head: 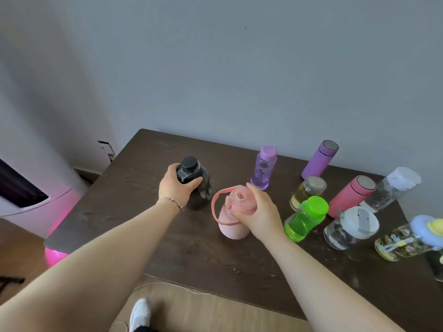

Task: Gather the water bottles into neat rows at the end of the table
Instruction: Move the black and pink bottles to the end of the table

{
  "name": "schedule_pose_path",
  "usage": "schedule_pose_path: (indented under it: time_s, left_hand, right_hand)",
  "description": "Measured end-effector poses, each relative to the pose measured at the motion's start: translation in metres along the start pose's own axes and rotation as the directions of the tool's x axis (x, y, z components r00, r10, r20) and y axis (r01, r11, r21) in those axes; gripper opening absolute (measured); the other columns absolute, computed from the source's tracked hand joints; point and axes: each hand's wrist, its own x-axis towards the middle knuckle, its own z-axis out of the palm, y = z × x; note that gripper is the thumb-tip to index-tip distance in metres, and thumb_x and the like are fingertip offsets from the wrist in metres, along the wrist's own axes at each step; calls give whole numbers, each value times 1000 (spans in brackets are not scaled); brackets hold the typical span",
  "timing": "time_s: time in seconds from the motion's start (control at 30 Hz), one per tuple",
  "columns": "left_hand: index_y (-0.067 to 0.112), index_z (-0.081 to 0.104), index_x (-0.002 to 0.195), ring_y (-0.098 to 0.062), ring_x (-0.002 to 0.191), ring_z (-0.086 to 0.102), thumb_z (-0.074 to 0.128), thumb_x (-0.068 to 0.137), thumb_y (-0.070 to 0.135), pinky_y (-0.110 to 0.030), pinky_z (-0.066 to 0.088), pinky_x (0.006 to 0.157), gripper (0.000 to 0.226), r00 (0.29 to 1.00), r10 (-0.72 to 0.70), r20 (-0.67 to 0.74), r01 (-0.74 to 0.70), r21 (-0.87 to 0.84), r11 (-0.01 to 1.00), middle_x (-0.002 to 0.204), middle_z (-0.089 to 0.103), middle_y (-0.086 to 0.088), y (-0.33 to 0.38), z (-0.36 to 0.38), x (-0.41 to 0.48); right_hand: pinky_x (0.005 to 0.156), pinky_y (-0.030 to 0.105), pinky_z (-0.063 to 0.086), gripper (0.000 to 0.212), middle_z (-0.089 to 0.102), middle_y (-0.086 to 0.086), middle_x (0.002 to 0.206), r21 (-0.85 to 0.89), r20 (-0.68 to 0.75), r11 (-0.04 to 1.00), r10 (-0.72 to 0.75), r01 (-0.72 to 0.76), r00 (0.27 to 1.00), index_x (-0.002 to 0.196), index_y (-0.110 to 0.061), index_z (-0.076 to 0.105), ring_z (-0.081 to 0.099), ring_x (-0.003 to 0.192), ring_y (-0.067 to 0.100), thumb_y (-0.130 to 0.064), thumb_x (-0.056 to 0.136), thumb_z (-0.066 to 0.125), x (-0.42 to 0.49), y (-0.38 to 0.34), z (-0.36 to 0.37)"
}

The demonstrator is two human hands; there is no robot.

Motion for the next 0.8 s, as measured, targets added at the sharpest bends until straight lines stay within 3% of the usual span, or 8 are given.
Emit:
schedule_pose_path:
  time_s: [0.3, 0.47, 0.8]
  left_hand:
    - [27, 49, 126, -17, 97, 56, 80, 72, 40, -34, 48, 88, 64, 987, 83, 140, -90, 44, 995, 107, 59, 11, -43, -97, 121]
    - [26, 48, 128, -16, 97, 55, 81, 72, 39, -30, 46, 86, 67, 962, 149, 227, -168, 67, 984, 108, 59, 10, -50, -139, 186]
    - [26, 47, 128, -17, 95, 55, 81, 72, 39, -31, 44, 84, 67, 968, 111, 225, -122, 33, 992, 108, 58, 9, -60, -153, 282]
  right_hand:
    - [94, 24, 39, 88, 48, -8, 141, 67, -139, 988, 146, -138, 980, 143, -38, 40, 49, 126, 14, -46, 67, 84, 65, -96, 101]
    - [95, 29, 42, 88, 47, -7, 142, 93, -202, 977, 205, -190, 958, 143, -38, 40, 49, 126, 16, -44, 68, 84, 100, -145, 140]
    - [88, 27, 42, 85, 47, -8, 139, 46, -198, 981, 194, -189, 961, 142, -39, 39, 50, 122, 16, -45, 69, 82, 191, -181, 172]
